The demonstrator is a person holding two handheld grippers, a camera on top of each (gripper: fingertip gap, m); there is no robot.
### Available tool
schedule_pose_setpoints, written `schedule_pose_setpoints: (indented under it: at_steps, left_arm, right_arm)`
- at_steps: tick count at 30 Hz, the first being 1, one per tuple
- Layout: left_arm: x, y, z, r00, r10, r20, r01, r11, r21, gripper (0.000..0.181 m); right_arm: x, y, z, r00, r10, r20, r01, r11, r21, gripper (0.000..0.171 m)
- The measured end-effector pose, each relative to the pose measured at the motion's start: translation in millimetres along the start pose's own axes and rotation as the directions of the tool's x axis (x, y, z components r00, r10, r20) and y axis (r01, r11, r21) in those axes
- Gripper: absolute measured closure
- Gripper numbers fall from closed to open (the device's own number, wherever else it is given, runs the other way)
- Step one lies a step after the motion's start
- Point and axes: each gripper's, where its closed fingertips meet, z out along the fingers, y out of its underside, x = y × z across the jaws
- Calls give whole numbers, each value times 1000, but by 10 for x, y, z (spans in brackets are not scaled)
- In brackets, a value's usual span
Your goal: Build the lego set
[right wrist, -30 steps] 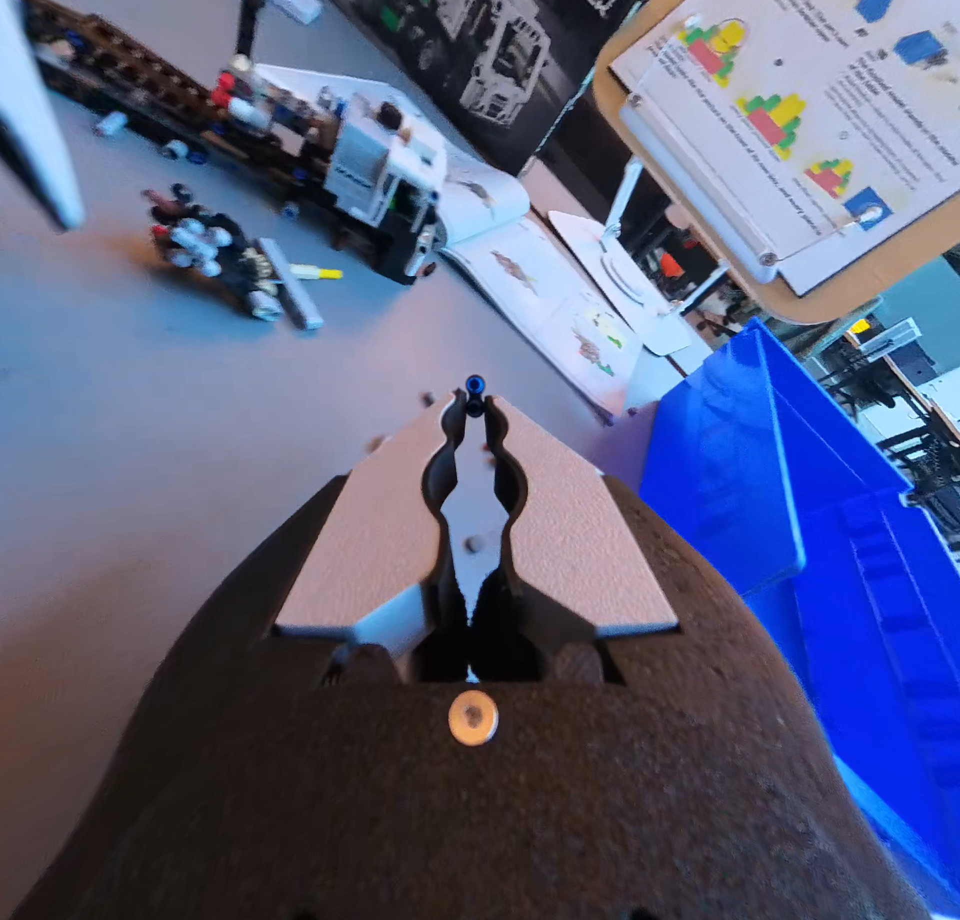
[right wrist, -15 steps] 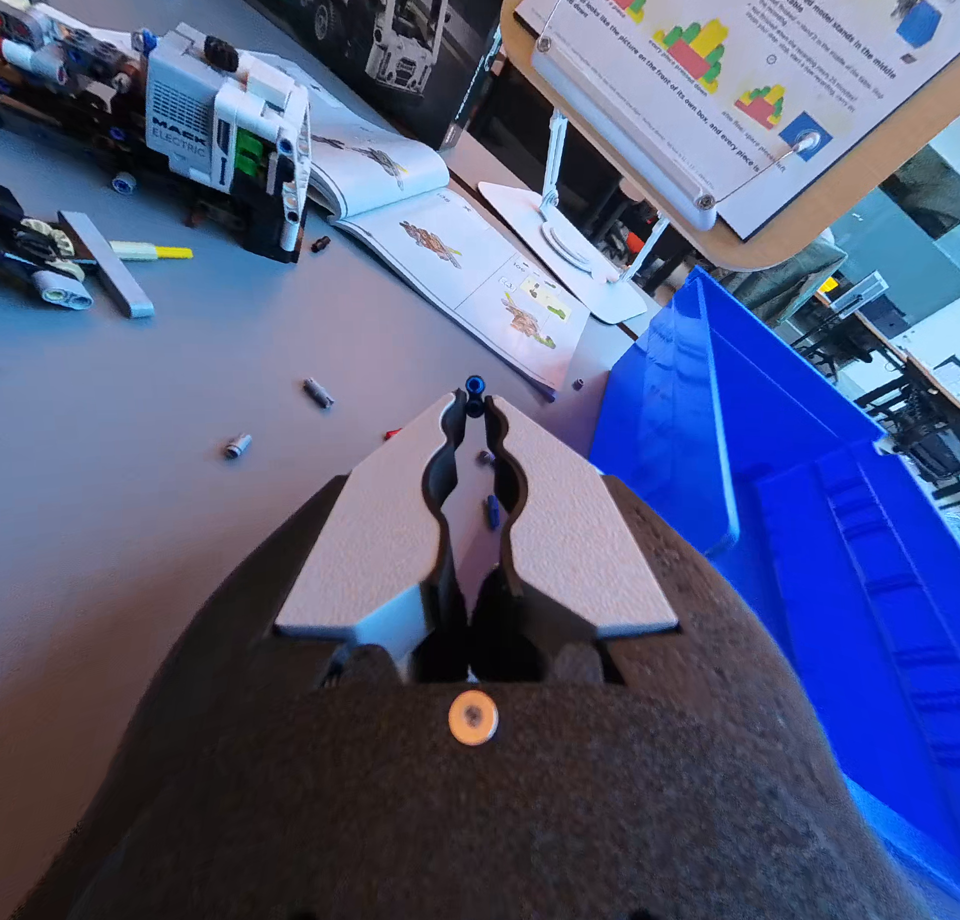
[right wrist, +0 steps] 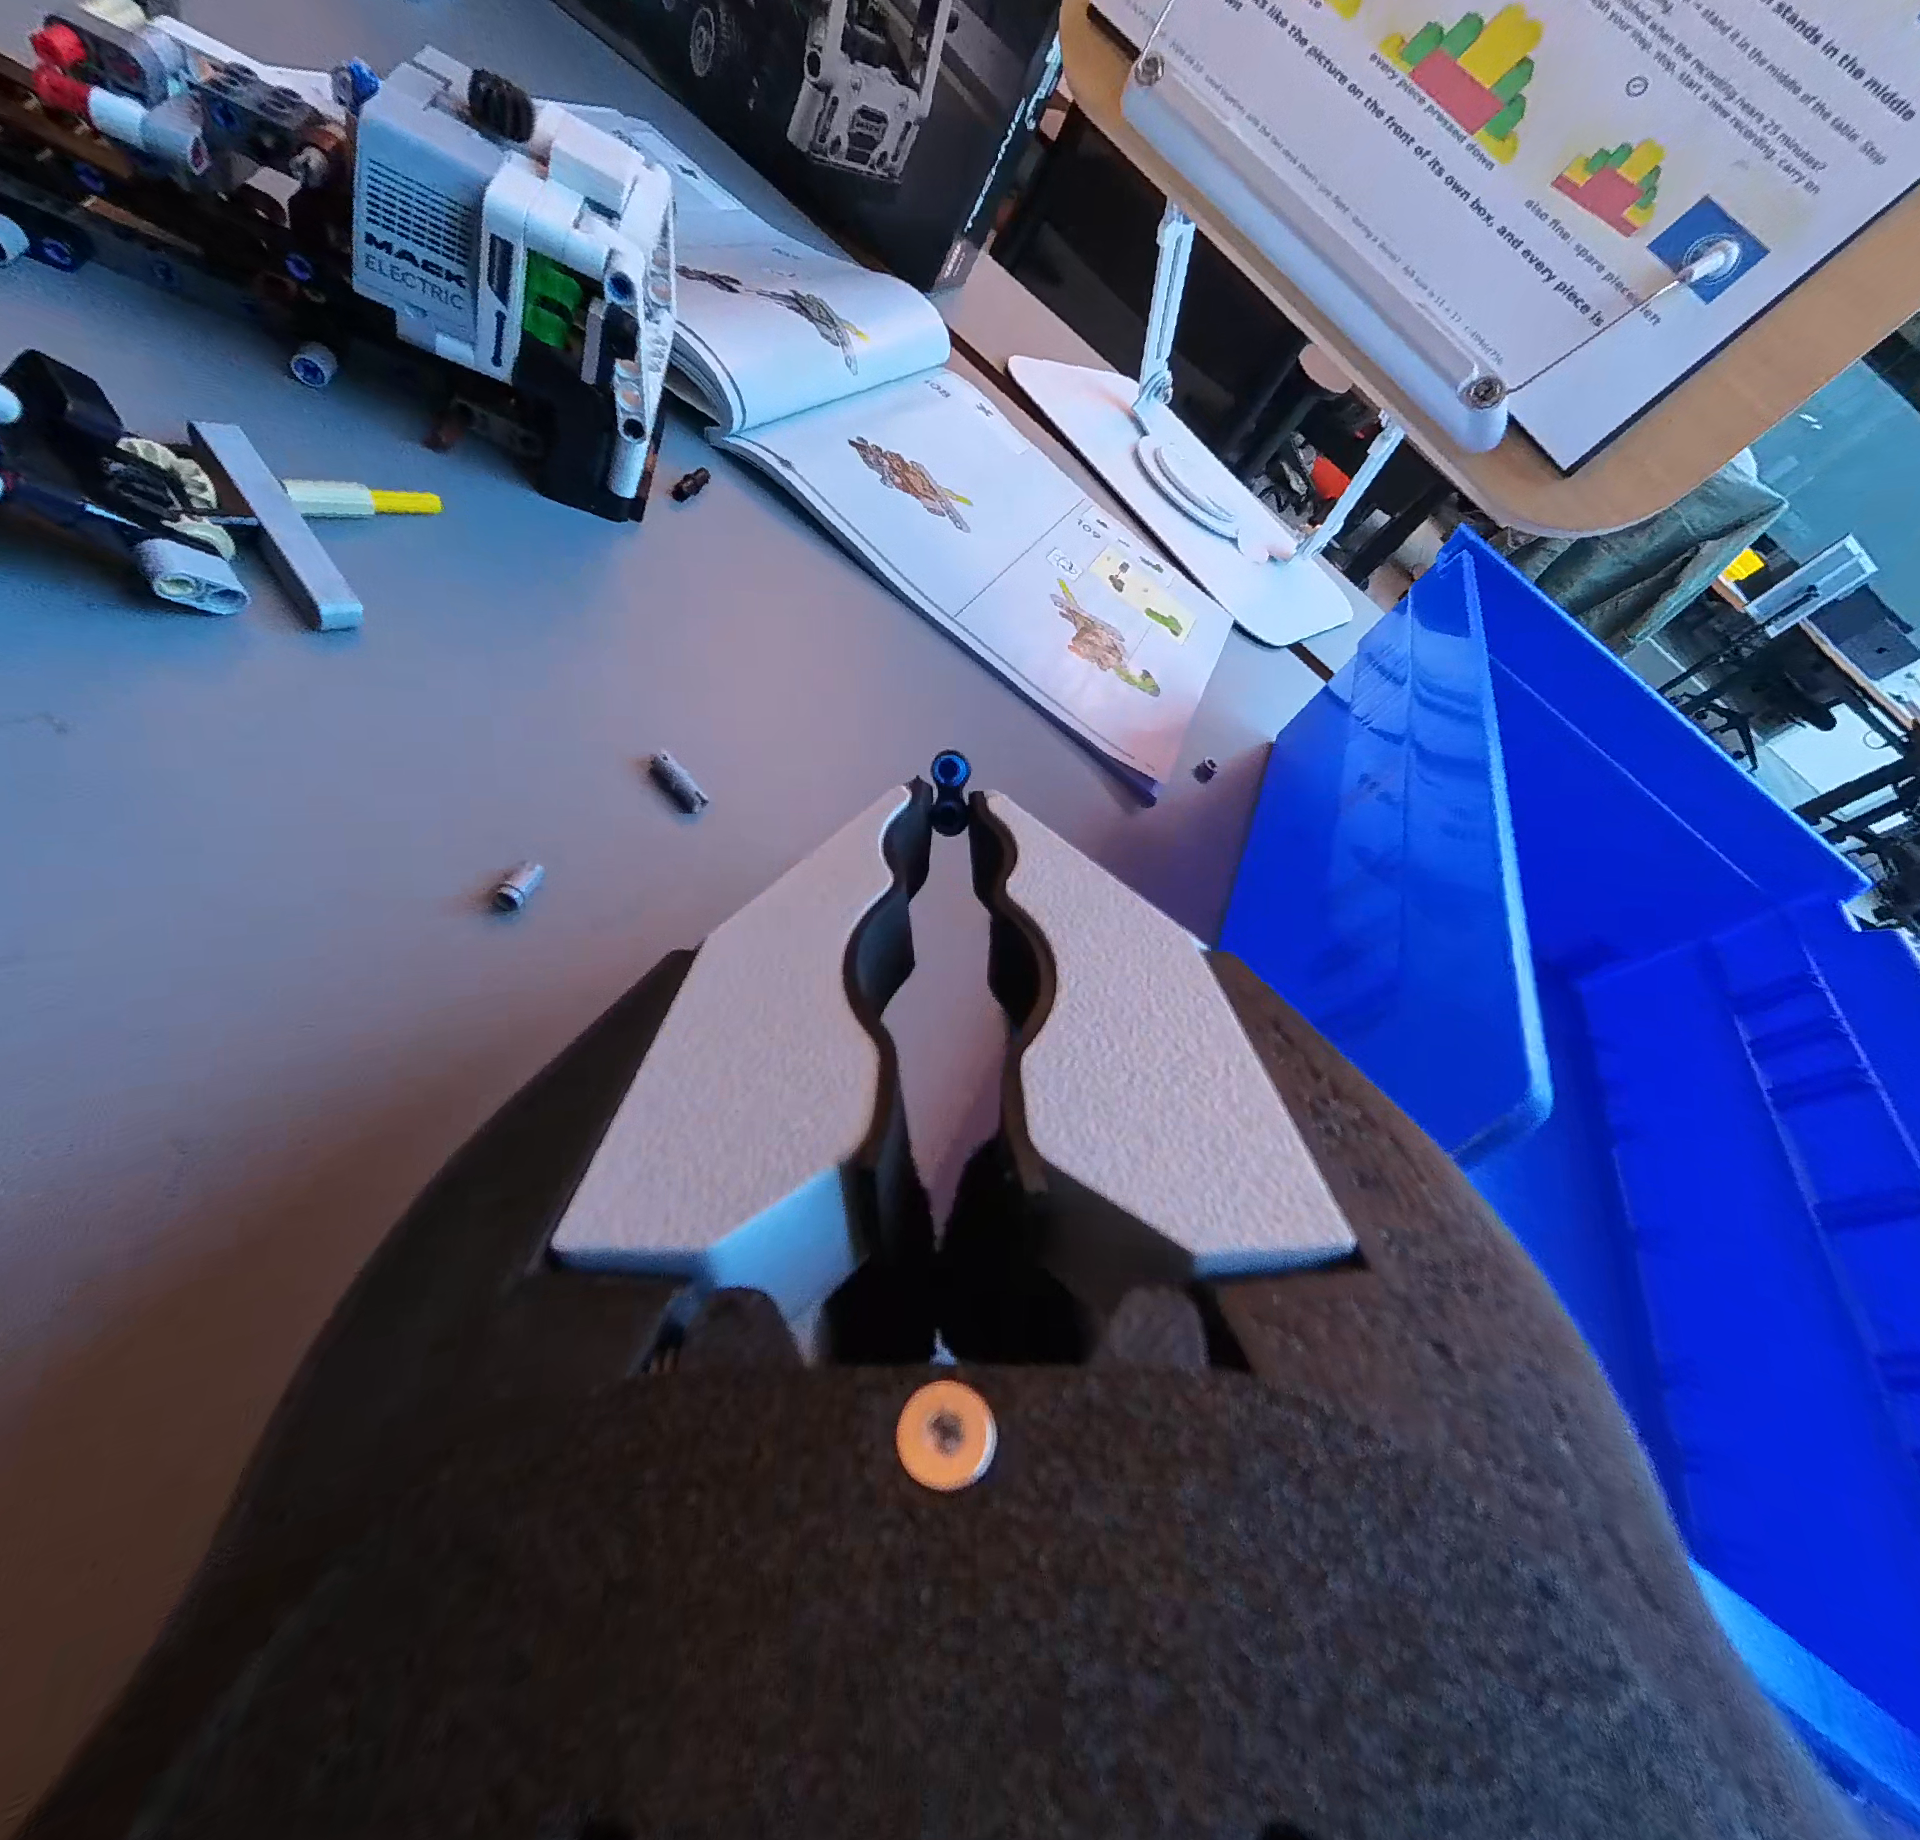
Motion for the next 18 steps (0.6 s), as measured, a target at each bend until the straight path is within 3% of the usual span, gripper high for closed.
schedule_pose_setpoints:
  at_steps: [6,9,11,13,18]
  left_arm:
    - [37,-40,-39,999,-5,-32,6,999,32,166]
    - [66,-89,-97,996,-35,-85,40,997,66,165]
    - [66,-78,-169,994,-36,-100,42,997,64,163]
    - [114,82,-221,992,-19,-126,16,1000,-25,157]
    - [341,448,-253,976,126,-176,-162,964,-210,153]
  right_arm:
    - [-41,-56,-29,1000,-14,10,13,1000,28,165]
    - [-169,-181,-81,995,23,95,-31,996,85,165]
    - [-447,-330,-170,954,66,292,-101,989,106,165]
    - [-835,-315,-278,848,90,522,-101,995,-8,165]
    - [-1352,-385,-505,682,93,725,-47,995,-83,165]
